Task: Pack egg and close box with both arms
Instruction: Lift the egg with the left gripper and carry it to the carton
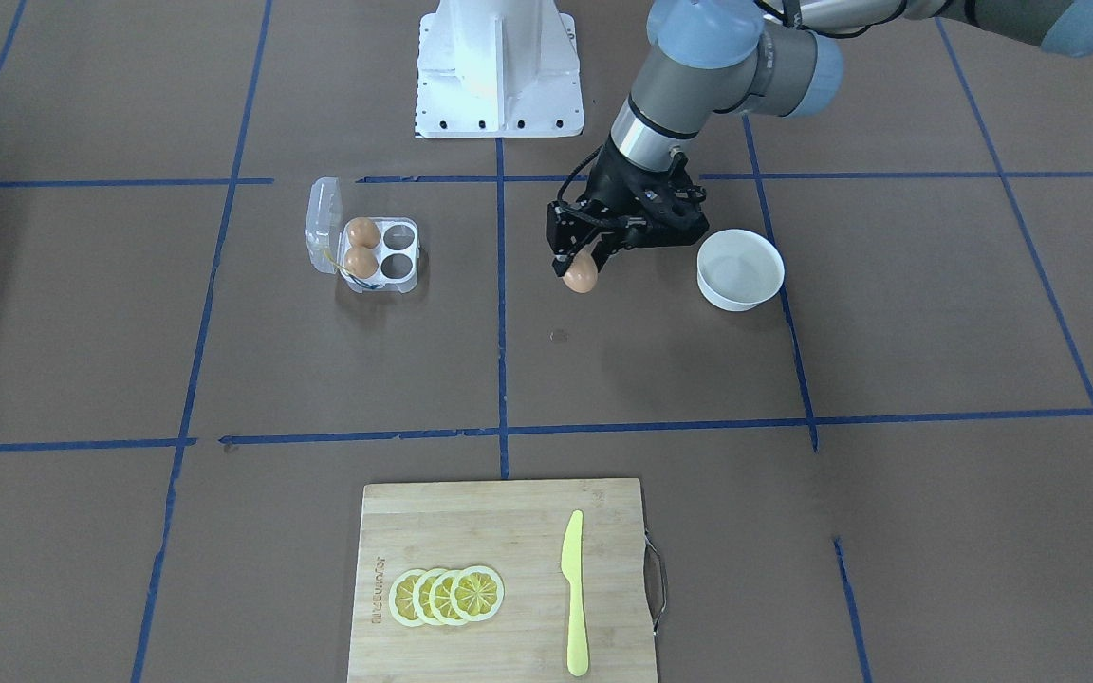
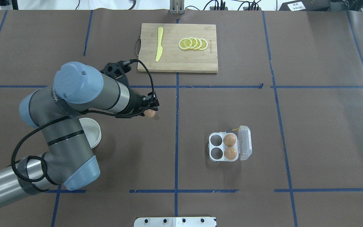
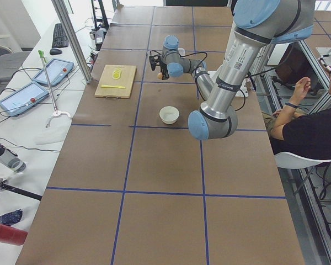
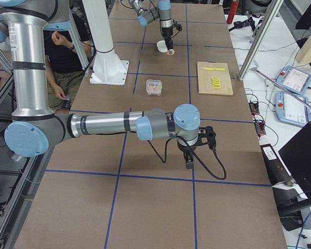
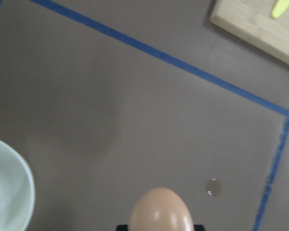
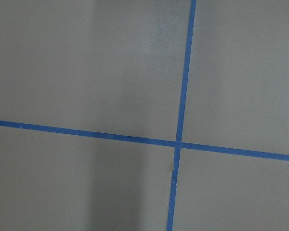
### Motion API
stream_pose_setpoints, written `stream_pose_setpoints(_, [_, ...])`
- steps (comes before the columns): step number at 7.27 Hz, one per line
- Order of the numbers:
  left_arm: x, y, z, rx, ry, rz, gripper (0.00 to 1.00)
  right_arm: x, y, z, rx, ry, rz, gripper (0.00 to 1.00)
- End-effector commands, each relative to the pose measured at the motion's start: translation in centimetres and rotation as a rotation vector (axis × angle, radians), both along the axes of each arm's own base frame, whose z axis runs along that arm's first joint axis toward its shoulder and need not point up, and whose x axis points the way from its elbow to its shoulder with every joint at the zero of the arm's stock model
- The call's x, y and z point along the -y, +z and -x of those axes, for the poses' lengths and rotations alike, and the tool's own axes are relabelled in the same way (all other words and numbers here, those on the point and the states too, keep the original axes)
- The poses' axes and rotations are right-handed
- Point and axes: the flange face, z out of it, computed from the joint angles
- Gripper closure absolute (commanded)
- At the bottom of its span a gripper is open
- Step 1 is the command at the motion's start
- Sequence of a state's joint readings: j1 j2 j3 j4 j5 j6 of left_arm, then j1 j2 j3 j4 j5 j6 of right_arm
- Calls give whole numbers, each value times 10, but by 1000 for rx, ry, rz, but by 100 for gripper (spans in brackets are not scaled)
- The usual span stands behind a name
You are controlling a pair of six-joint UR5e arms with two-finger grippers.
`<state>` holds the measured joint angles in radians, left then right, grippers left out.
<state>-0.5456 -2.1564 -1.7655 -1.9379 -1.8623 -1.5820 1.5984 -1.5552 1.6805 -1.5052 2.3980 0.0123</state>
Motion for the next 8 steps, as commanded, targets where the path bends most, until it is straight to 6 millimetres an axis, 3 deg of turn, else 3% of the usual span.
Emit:
stream_pose_setpoints(1, [-16, -41, -47, -69, 39, -49, 100, 0, -1, 1, 13, -3, 0, 0])
stream_pose_setpoints(2, [-25, -46, -70, -63, 65, -45, 100, 0, -1, 1, 18, -3, 2, 0])
stream_pose_setpoints(4, [-50, -79, -103, -90, 109, -43, 100, -1, -1, 2, 24, -5, 3, 0])
stream_pose_setpoints(5, [-62, -95, -134, -89, 77, -31, 100, -1, -1, 2, 24, -5, 5, 0])
stream_pose_setpoints(6, [-70, -102, -147, -91, 69, -41, 100, -1, -1, 2, 24, -5, 5, 0])
stream_pose_setpoints(8, [-68, -92, -157, -83, 71, -39, 100, -1, -2, 2, 27, -5, 5, 0])
